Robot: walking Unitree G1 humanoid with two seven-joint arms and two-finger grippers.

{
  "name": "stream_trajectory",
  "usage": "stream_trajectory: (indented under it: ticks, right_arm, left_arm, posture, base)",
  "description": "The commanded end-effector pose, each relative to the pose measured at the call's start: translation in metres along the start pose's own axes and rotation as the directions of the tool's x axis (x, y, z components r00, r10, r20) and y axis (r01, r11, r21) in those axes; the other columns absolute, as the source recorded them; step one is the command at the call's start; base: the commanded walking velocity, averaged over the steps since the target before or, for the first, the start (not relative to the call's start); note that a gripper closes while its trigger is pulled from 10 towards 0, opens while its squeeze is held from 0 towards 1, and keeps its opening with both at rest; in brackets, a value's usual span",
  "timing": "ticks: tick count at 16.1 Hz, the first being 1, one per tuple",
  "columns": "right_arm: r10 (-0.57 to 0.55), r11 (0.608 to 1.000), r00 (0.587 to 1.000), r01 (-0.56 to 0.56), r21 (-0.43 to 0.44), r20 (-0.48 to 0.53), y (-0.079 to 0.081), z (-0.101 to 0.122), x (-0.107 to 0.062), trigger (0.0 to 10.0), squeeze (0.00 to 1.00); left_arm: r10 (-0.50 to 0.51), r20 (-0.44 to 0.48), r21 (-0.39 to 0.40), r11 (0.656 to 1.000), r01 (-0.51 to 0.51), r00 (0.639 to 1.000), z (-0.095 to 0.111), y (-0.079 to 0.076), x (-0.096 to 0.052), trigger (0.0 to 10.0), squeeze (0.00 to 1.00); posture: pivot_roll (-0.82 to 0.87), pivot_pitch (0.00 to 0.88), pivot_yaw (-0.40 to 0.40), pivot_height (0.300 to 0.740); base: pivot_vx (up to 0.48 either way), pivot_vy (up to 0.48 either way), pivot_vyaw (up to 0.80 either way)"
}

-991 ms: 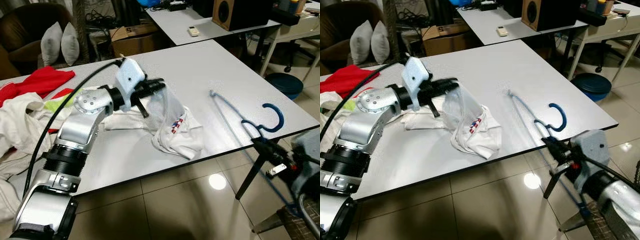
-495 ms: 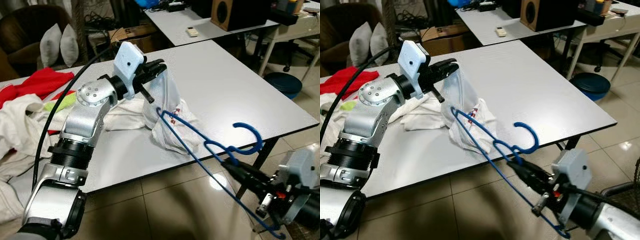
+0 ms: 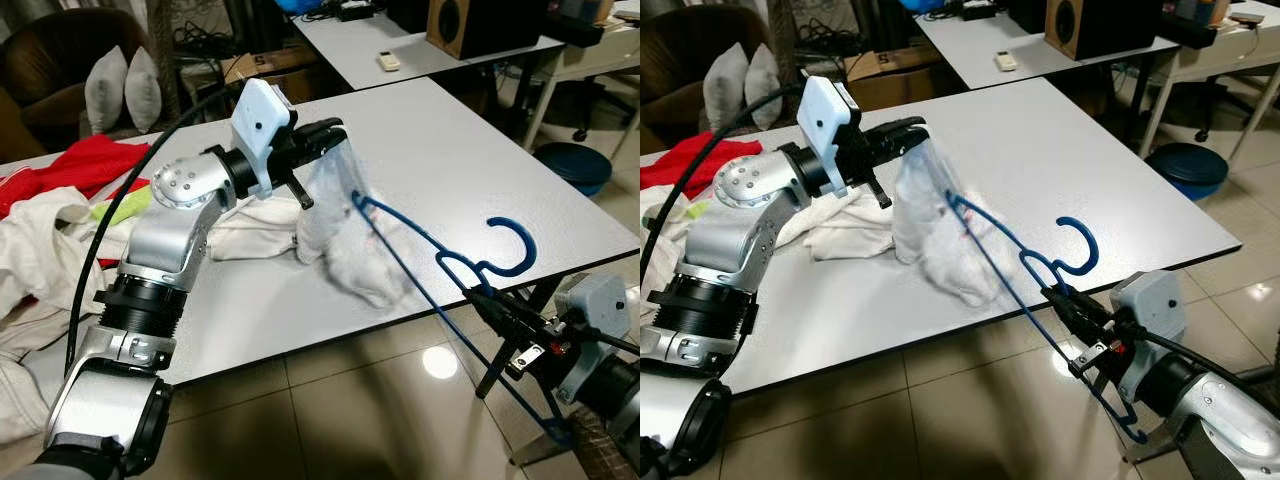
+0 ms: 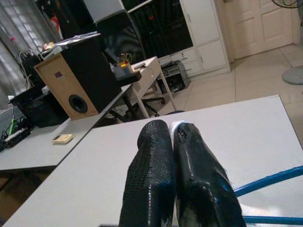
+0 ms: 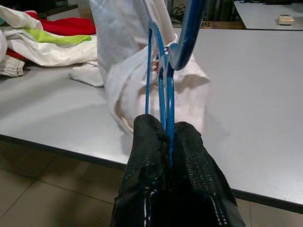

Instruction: Hang hanger

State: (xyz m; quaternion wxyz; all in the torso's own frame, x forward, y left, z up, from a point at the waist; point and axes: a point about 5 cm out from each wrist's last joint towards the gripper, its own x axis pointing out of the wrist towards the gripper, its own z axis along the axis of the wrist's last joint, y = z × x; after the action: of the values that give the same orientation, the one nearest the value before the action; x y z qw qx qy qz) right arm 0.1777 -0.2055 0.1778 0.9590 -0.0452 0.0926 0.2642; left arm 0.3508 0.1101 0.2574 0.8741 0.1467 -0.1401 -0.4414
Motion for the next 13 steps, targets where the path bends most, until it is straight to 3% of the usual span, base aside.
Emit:
stream_trajectory:
  ticks: [1,3,4,5,6,8,11,13]
  right_arm:
    - [-0.039,0.999,0.999,0.039,-0.022,-0.024,-0.005,-0.002,0.001,10.0,0.0]
    - [-0.067,0.997,0.997,0.066,-0.036,-0.029,-0.01,-0.003,0.002,10.0,0.0]
    - [-0.216,0.966,0.966,0.232,-0.113,0.139,-0.047,0.028,0.008,10.0,0.0]
    - [-0.243,0.955,0.951,0.269,-0.124,0.189,-0.053,0.037,0.006,10.0,0.0]
    - [-0.25,0.953,0.949,0.277,-0.124,0.194,-0.054,0.037,0.005,10.0,0.0]
    - [-0.257,0.947,0.96,0.273,-0.169,0.109,-0.052,0.021,0.001,10.0,0.0]
    - [-0.178,0.971,0.98,0.189,-0.148,0.085,-0.042,0.014,0.002,10.0,0.0]
    - [-0.056,0.992,0.998,0.061,-0.111,0.04,-0.019,0.003,0.001,10.0,0.0]
  left_arm:
    - [-0.01,0.018,0.023,1.0,0.009,1.0,0.008,0.003,-0.002,0.0,0.0]
    - [-0.019,0.016,0.022,1.0,0.019,1.0,0.009,0.002,-0.004,0.0,0.0]
    - [0.095,0.092,0.029,0.995,-0.098,0.991,0.027,0.028,-0.019,0.0,0.0]
    - [0.091,0.057,0.038,0.995,-0.093,0.994,0.025,0.031,-0.024,0.0,0.0]
    - [0.082,0.035,0.042,0.996,-0.083,0.996,0.023,0.03,-0.026,0.0,0.0]
    - [0.014,-0.105,0.016,1.0,-0.012,0.994,-0.008,0.008,-0.036,0.0,0.0]
    - [0.026,-0.095,-0.027,0.999,-0.028,0.995,-0.011,-0.002,-0.036,0.0,0.0]
    - [0.094,-0.123,-0.058,0.993,-0.102,0.988,-0.021,-0.009,-0.03,0.0,0.0]
  posture:
    - [-0.34,0.0,0.133,0.74]
    - [-0.34,0.0,0.132,0.74]
    - [-0.33,0.0,0.116,0.74]
    - [-0.33,0.0,0.113,0.74]
    - [-0.33,0.0,0.111,0.74]
    - [-0.33,0.0,0.108,0.74]
    - [-0.32,0.0,0.098,0.74]
    - [-0.32,0.0,0.098,0.74]
  base:
    - [0.0,0.0,0.0]
    - [0.0,0.0,0.0]
    - [0.0,0.0,0.0]
    - [0.0,0.0,0.0]
    - [0.0,0.0,0.0]
    - [0.0,0.0,0.0]
    - [0.0,0.0,0.0]
    - [0.0,0.0,0.0]
